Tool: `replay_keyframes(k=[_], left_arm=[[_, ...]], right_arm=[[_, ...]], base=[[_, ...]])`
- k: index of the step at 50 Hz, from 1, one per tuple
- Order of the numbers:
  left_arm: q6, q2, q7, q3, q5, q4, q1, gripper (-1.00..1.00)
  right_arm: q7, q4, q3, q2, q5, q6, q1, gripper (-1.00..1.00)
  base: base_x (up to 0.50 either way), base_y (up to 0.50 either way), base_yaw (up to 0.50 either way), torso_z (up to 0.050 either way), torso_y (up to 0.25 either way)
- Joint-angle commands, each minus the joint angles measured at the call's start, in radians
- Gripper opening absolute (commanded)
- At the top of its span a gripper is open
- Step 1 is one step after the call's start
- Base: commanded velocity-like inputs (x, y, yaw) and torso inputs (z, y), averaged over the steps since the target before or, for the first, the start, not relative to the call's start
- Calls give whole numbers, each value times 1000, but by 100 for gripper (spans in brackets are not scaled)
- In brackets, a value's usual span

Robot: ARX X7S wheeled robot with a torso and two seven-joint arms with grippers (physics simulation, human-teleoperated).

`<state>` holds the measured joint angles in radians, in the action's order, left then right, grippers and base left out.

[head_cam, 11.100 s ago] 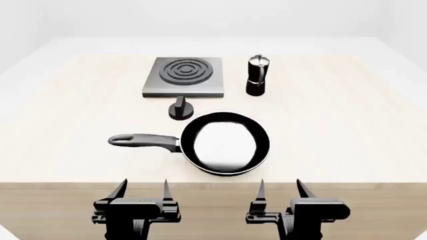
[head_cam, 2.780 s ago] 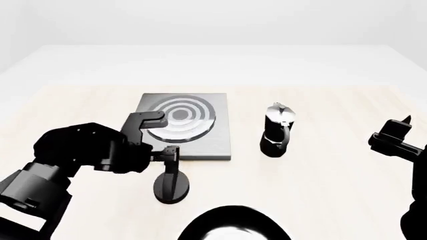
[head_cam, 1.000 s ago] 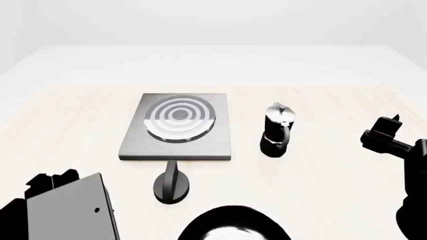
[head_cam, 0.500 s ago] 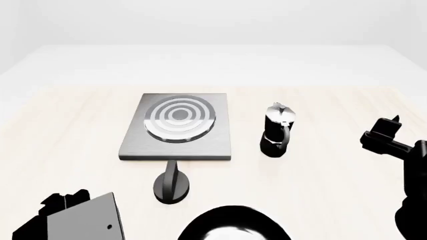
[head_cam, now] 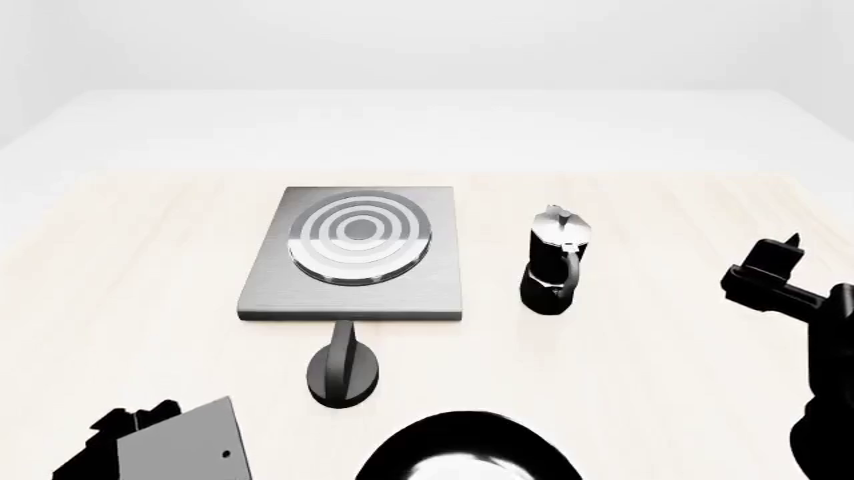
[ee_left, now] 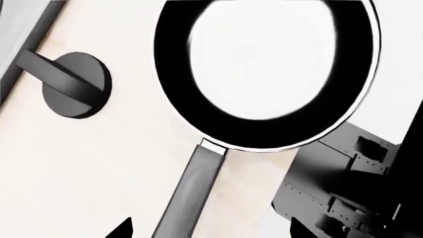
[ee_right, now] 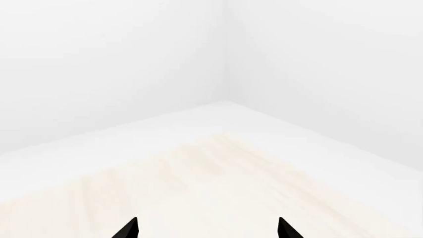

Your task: Turn on the stove and put the frying pan on it.

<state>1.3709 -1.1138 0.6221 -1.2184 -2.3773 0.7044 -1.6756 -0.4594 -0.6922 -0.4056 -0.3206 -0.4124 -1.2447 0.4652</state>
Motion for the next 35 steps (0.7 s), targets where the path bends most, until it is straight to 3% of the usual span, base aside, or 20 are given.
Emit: replay_keyframes(k=[1,35], left_arm=[[15,-20,-32,8,48,-8,33,100],[44,-64,-104,13,195,-48,103,100]], right_arm=[[-5,-3,-1,-1,-5,-3,4,100],[-14,7,6,-1,-8,21,-14,100]], base=[[0,0,0,0,0],[0,0,0,0,0]])
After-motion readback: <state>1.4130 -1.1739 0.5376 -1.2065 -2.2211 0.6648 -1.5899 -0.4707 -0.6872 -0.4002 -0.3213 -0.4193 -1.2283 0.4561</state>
